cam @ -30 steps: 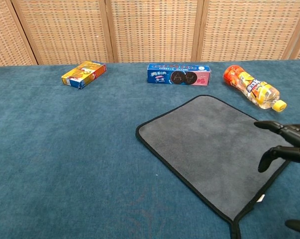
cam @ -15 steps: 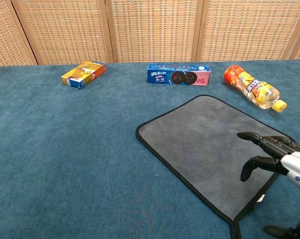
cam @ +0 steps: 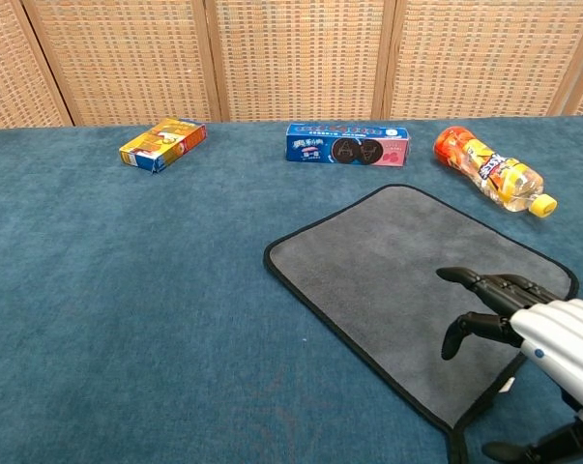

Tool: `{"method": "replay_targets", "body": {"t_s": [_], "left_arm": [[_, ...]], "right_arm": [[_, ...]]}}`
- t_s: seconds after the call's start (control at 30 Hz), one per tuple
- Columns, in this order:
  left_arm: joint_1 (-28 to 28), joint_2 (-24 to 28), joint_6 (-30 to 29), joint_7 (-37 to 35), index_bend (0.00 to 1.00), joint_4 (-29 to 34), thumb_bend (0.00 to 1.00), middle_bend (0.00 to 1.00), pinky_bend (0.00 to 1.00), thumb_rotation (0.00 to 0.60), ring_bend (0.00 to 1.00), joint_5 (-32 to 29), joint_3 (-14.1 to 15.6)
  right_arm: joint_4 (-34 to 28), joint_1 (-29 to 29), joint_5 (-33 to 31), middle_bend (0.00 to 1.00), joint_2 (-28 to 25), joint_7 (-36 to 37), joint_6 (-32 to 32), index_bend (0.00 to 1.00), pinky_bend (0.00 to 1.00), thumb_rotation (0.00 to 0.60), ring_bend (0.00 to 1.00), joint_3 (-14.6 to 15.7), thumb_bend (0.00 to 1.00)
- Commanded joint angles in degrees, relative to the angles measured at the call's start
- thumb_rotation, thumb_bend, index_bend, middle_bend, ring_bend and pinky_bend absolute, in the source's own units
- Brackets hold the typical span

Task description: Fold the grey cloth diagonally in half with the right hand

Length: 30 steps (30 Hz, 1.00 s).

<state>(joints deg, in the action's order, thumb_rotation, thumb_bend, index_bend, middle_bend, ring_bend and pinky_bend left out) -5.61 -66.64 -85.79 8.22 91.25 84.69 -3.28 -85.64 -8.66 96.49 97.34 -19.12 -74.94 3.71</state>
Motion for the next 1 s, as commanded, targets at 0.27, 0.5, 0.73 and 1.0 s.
{"method": "replay_targets", "body": {"t_s": [0.27,0.5,0.73,1.0], "left_arm": [[-0.11,-0.05,0.35,0.04,0.0,-0.11,0.17,0.0,0.0,0.6,0.0,-0.44,-0.11],[-0.13,-0.12,0.42,0.08,0.0,-0.2,0.17,0.0,0.0,0.6,0.0,-0.65,-0.17],[-0.2,-0.26,0.55,0.38,0.0,-0.27,0.17,0.0,0.0,0.6,0.0,-0.67,-0.12],[-0.27,-0.36,0.63,0.56,0.0,-0.29,0.17,0.0,0.0,0.6,0.0,-0.7,-0.11]], "right_arm": [[1.7,-1.02,-1.33,0.0,1.72,0.36,1.27,0.37,0.0,0.6,0.0,-0.45,0.07],[2.94,-1.84,-2.26,0.01,2.6,0.78,1.98,0.38,0.0,0.6,0.0,-1.12,0.07],[4.01,-2.63,-3.04,0.01,3.19,1.14,2.73,0.38,0.0,0.6,0.0,-1.49,0.07],[5.2,-3.31,-4.17,0.01,3.65,1.26,3.69,0.38,0.0,0.6,0.0,-1.68,0.07]]}}
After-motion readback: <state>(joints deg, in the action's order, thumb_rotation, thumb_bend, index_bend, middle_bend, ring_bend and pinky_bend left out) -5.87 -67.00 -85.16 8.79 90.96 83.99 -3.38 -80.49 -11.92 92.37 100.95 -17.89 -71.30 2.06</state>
